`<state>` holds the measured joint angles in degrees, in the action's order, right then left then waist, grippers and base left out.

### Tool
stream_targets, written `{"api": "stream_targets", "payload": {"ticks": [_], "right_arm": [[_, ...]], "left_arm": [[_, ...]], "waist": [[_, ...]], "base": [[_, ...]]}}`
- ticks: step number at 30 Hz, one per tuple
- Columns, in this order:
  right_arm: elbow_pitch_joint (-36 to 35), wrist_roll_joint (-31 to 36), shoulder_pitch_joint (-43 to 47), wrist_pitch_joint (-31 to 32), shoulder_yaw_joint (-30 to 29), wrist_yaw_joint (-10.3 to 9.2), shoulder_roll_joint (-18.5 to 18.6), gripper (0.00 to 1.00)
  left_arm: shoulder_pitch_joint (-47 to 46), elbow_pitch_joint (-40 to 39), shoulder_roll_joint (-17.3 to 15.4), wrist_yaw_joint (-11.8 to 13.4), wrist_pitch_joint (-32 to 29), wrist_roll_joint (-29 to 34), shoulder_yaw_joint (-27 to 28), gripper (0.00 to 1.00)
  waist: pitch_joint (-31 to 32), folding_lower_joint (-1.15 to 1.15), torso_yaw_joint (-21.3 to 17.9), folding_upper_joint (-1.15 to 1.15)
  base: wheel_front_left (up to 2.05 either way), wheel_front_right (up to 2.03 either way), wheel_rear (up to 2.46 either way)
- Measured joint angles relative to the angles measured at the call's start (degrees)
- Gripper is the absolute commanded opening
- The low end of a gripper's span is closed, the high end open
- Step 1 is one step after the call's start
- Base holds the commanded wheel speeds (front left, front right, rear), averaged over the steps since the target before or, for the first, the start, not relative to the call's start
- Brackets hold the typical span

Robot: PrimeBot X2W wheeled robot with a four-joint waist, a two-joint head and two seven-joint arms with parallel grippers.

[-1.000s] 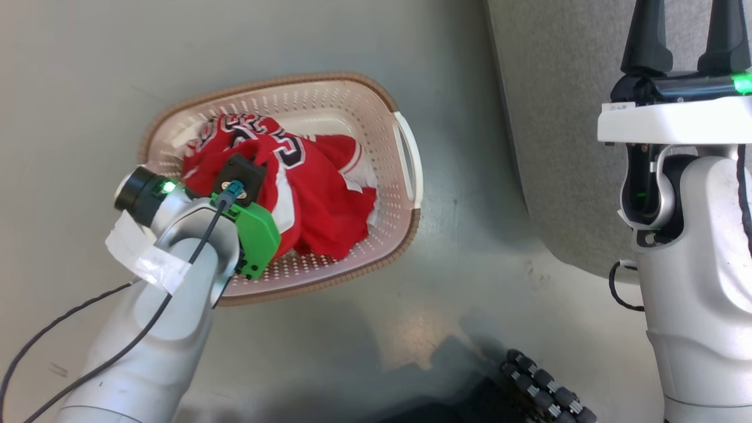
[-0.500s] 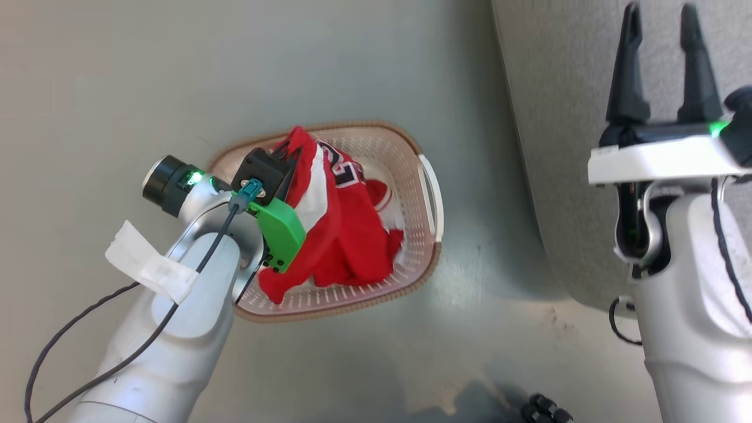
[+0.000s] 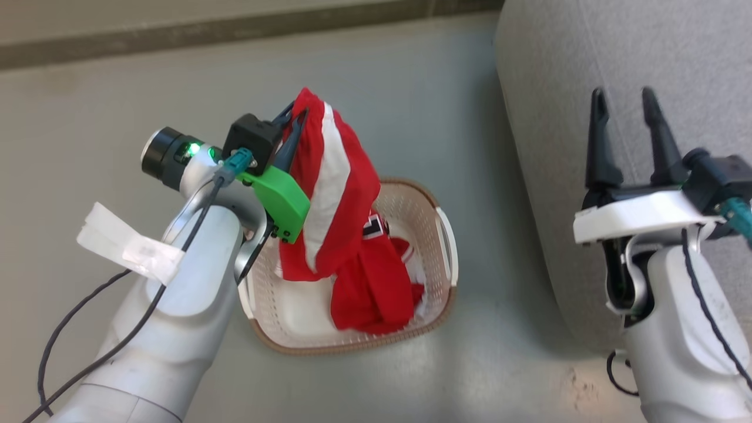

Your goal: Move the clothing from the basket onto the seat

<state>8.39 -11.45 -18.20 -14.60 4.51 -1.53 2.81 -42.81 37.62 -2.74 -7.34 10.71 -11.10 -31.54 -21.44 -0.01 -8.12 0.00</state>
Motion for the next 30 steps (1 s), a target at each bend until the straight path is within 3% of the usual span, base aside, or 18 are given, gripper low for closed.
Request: {"api": "stream_targets", "payload": {"ticks": [11, 18, 30], "right_arm": [[3.46, 0.45, 5.02, 0.01, 2.32, 2.26, 0.00, 1.00], [6.11, 0.81, 6.83, 0.01, 6.03, 4.95, 0.01, 1.00], [10.85, 0.65, 7.17, 0.01, 19.17, 8.08, 0.22, 1.00]], "left_arm": [[-1.20, -0.76, 0.49, 0.00, -1.18, -2.85, -0.92, 0.00], [-3.89, -1.89, 0.73, -0.04, -2.69, -3.31, -0.83, 0.00], [-4.70, -3.03, 1.13, 0.07, -4.71, -5.52, -2.34, 0.00]], "waist": [[8.85, 0.00, 1.38, 0.00], [13.45, 0.00, 2.09, 0.00], [19.50, 0.00, 2.71, 0.00]], "base": [[0.00, 0.00, 0.00], [0.00, 0.00, 0.00], [0.00, 0.00, 0.00]]}}
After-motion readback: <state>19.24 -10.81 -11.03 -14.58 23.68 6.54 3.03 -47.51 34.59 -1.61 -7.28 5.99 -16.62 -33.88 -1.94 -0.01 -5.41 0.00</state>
